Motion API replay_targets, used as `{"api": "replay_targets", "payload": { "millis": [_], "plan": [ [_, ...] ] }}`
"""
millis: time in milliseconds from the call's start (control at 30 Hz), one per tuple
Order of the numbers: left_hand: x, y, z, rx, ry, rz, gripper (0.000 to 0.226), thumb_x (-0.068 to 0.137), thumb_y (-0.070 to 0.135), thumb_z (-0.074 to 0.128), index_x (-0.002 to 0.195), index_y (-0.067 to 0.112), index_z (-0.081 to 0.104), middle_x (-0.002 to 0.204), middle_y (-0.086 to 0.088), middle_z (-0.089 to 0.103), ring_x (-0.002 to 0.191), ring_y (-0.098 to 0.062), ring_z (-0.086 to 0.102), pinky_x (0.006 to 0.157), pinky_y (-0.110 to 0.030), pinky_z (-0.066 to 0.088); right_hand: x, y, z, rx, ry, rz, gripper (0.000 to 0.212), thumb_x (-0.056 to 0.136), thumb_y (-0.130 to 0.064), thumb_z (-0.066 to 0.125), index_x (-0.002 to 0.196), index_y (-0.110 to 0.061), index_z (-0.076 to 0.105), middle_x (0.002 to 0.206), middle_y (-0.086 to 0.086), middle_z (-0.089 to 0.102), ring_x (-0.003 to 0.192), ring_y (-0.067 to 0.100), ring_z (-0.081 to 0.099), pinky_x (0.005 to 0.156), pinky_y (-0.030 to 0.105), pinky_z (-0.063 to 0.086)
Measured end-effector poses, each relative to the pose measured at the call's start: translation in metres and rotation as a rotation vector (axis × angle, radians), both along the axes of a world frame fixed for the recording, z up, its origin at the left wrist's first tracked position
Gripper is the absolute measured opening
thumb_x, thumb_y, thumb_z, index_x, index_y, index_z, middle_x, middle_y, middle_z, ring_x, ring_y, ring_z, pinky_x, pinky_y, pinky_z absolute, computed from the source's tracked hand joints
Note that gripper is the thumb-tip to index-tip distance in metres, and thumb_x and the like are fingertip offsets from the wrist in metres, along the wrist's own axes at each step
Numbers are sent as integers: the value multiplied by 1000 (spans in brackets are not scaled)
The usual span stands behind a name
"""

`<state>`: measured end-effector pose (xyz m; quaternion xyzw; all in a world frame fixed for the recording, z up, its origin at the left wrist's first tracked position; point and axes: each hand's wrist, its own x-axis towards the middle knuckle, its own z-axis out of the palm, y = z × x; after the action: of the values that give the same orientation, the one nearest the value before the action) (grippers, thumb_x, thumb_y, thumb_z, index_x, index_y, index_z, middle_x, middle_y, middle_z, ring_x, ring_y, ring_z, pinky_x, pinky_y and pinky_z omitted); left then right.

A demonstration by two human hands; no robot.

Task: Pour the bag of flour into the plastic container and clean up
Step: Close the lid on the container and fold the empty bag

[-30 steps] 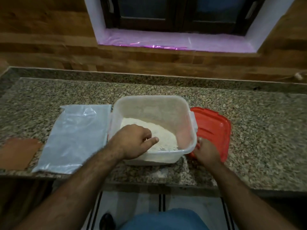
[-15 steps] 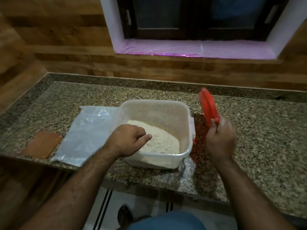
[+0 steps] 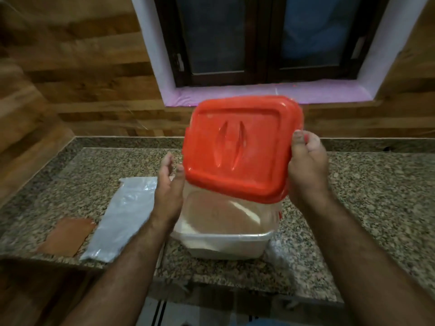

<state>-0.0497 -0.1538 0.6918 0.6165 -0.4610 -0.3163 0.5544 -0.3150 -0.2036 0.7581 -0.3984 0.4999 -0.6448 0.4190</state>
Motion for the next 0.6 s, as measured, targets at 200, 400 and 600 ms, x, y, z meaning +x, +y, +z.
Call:
{"api": "replay_targets", "payload": {
  "millis": [200,400,600],
  "plan": [
    [12,13,9,82,572,21,41,109,39,58,147,25,53,129,-6,76,107,-16,77,83,-34,62,-8,-2,-40,398,-52,260,33,114,-33,44,108,-10,66,85,11,75,65,18,72,60,34,63],
    [19,39,-7,145,233,77,47,103,25,69,148,28,58,133,5,72,117,-14,72,105,-46,58,0,5,-65,394,798,199,64,97,-75,46,116,-17,65,101,5,75,79,19,75,61,29,58],
    [16,39,-21,262,-176,72,91,77,60,75,158,31,46,146,6,55,129,-15,59,118,-45,47,-1,-5,-86,406,1096,149,94,72,-100,35,102,-19,74,115,13,70,77,23,73,71,44,66]
  ]
}}
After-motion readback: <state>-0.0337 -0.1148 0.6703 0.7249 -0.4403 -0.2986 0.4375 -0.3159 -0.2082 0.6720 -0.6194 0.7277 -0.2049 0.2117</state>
